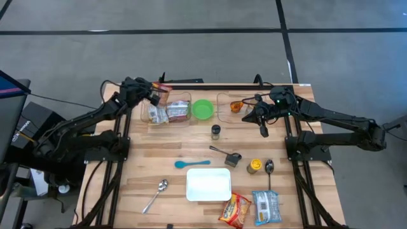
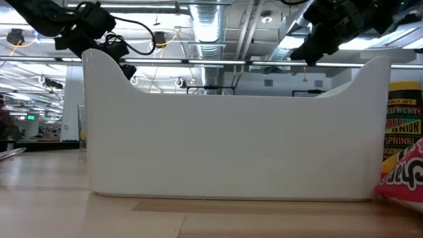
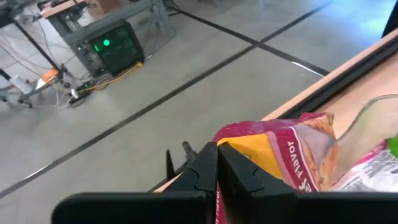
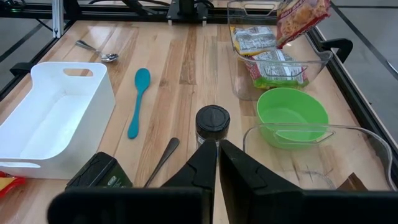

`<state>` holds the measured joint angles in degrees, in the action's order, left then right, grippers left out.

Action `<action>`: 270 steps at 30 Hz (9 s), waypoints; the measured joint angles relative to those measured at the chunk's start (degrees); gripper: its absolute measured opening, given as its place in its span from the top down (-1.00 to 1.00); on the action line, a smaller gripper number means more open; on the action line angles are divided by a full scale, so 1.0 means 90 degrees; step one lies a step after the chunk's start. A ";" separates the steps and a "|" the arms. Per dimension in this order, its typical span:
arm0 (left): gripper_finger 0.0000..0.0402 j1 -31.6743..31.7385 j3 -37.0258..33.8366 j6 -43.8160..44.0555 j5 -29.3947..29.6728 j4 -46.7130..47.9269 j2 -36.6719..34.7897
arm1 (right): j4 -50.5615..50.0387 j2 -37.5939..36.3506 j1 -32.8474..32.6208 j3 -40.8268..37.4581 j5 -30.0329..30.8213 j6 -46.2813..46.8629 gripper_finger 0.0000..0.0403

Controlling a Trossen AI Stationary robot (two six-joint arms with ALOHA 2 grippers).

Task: Pick & Place Food Item
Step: Put the red noodle pack into the left transparent bin, then put the blue noodle pack into the left transparent bin

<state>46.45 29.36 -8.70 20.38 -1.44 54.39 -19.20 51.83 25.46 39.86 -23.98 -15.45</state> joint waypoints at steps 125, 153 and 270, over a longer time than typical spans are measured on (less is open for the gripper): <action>0.99 -0.1370 0.0439 0.1472 -0.2591 0.0550 0.1786 | 0.0000 -0.0001 0.0000 0.0000 0.0001 0.0000 0.94; 1.00 -0.1913 0.0614 0.1701 -0.1081 0.2629 0.1785 | 0.0001 -0.0002 0.0001 -0.0002 0.0002 0.0000 0.94; 1.00 -0.7209 0.0612 0.1099 -0.1319 -0.0890 0.0474 | -0.0001 -0.0001 0.0001 -0.0002 0.0002 0.0001 0.94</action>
<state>-18.44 34.87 1.19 8.51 -9.45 58.65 -19.20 51.82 25.47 39.83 -23.97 -15.44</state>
